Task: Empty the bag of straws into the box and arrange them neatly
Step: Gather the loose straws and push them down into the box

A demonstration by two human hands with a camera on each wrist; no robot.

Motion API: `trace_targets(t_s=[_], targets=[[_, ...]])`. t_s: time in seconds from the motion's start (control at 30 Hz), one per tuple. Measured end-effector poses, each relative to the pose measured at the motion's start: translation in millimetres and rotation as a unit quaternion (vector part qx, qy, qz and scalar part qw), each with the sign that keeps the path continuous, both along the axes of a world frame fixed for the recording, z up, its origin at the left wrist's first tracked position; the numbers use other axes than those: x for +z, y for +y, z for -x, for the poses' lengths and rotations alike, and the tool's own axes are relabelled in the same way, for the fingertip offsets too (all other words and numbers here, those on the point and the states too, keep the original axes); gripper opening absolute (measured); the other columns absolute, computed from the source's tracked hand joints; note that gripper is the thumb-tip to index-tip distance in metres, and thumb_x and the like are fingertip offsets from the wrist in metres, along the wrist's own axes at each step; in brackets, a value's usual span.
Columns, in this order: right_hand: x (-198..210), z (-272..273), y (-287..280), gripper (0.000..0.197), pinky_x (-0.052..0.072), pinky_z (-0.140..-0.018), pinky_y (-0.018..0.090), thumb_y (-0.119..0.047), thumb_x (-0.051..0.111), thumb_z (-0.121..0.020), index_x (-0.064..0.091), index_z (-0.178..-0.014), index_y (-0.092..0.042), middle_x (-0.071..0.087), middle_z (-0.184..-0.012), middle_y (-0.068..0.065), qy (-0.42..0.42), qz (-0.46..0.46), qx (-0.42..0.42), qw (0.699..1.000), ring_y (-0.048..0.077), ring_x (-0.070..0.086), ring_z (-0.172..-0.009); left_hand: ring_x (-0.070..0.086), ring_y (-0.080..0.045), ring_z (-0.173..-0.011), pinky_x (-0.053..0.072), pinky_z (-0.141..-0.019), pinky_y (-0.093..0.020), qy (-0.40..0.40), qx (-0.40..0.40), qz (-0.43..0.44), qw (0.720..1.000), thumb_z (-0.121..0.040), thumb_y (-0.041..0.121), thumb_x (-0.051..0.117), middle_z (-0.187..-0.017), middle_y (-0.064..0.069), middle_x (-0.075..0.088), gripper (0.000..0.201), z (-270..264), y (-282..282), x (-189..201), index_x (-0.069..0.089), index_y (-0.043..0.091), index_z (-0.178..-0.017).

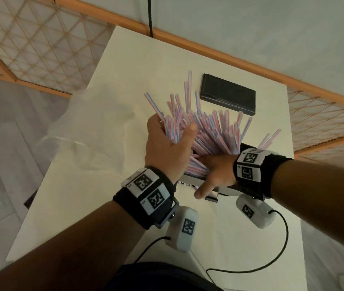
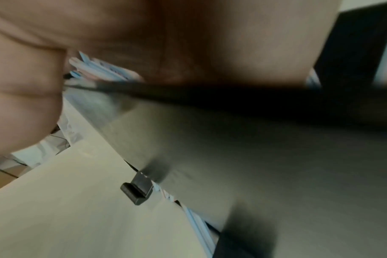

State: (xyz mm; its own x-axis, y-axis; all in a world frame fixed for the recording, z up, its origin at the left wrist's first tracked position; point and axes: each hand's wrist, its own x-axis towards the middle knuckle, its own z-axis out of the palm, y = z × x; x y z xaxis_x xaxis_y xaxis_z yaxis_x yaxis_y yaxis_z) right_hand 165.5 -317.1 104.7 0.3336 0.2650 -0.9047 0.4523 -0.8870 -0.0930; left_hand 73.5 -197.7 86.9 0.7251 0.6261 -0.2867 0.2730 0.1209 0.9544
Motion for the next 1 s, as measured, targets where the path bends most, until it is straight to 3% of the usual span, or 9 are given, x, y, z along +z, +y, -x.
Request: trace_targets(t_s=[0.1,0.2,0.37,0.43,0.57,0.77,0.87,0.93,1.0], targets=[[-4.3,3.2,6.2,0.140,0.028,-0.118,0.044,-0.072,0.081,-0.041,0.016,-0.157,-0.028,0.029,-0.160,-0.007,0.007,0.014,-0.003,1.000,0.021,0.027,-0.147,0.053,0.019,-0.084,0.043,-0.079,-0.017,-0.014,0.003,0.018,1.000,-0.093,0.046,0.072,-0.097,0.018,0.052,0.045,-0.8,0.0,2.6,0.044,0.022,-0.120],[-14.9,1.6,2.3,0.139,0.034,-0.115,0.043,-0.073,0.082,-0.031,0.028,-0.153,-0.034,0.041,-0.153,-0.011,0.002,-0.011,-0.008,1.000,0.020,0.037,-0.142,0.057,0.010,-0.103,0.041,-0.090,-0.018,-0.047,0.035,0.086,0.995,-0.084,0.061,0.059,-0.116,0.010,0.060,0.063,-3.1,-0.9,8.6,0.046,0.022,-0.132],[0.7,2.1,-2.5,0.117,0.028,-0.118,0.038,-0.052,0.085,-0.067,0.016,-0.157,-0.022,0.030,-0.159,-0.004,-0.004,-0.033,-0.014,0.999,0.020,0.029,-0.146,0.061,0.000,-0.114,0.048,-0.094,-0.023,-0.055,0.037,0.077,0.995,-0.078,0.066,0.062,-0.124,0.007,0.062,0.071,-3.3,-0.7,8.4,0.045,0.025,-0.133],[4.1,3.9,-3.4,0.112,0.034,-0.113,0.034,-0.053,0.083,-0.069,0.023,-0.154,-0.013,0.047,-0.141,-0.004,-0.019,-0.029,-0.017,0.999,0.020,0.043,-0.133,0.061,0.001,-0.107,0.048,-0.091,-0.025,-0.047,0.037,0.050,0.997,-0.083,0.060,0.068,-0.115,0.015,0.059,0.062,-3.6,-1.3,7.3,0.046,0.026,-0.130],[9.4,5.6,-2.3,0.054,0.038,-0.064,0.025,-0.060,0.081,-0.068,0.056,-0.085,-0.016,0.045,-0.076,-0.008,-0.060,-0.041,-0.025,0.997,0.013,0.044,-0.070,0.064,-0.003,-0.107,0.049,-0.090,-0.022,-0.067,0.059,0.076,0.993,-0.076,0.055,0.077,-0.114,0.014,0.058,0.068,-8.4,1.6,10.8,0.050,0.020,-0.127],[17.2,13.6,-1.1,0.060,0.027,-0.051,0.018,-0.069,0.076,-0.066,0.034,-0.070,-0.026,0.034,-0.066,-0.011,-0.101,-0.113,-0.019,0.988,0.005,0.034,-0.057,0.068,-0.011,-0.110,0.052,-0.104,-0.036,-0.061,0.074,0.183,0.978,-0.054,0.041,0.090,-0.126,-0.003,0.065,0.099,-20.3,10.5,22.6,0.046,0.015,-0.140],[18.7,13.3,-4.3,0.062,0.036,-0.076,0.020,-0.067,0.069,-0.075,0.054,-0.114,-0.022,0.050,-0.097,-0.021,-0.077,-0.119,-0.008,0.990,0.013,0.053,-0.091,0.067,-0.026,-0.120,0.049,-0.112,-0.049,-0.066,0.055,0.217,0.972,-0.051,0.027,0.097,-0.139,-0.014,0.060,0.114,-24.9,18.4,26.1,0.039,0.015,-0.149],[19.1,15.0,-6.4,0.097,0.025,-0.103,0.021,-0.066,0.068,-0.076,0.026,-0.153,-0.024,0.044,-0.145,-0.012,-0.070,-0.154,-0.014,0.986,0.018,0.039,-0.137,0.065,-0.029,-0.124,0.047,-0.113,-0.052,-0.068,0.033,0.228,0.971,-0.057,0.016,0.094,-0.145,-0.017,0.056,0.114,-27.8,22.3,27.2,0.034,0.015,-0.154],[22.4,16.6,-6.7,0.104,0.020,-0.109,0.021,-0.065,0.067,-0.079,0.012,-0.157,-0.025,0.033,-0.155,-0.007,-0.051,-0.168,-0.010,0.984,0.020,0.027,-0.146,0.059,-0.033,-0.133,0.047,-0.113,-0.052,-0.066,0.028,0.239,0.968,-0.054,0.020,0.090,-0.151,-0.020,0.051,0.118,-30.3,26.8,27.9,0.031,0.017,-0.156]])
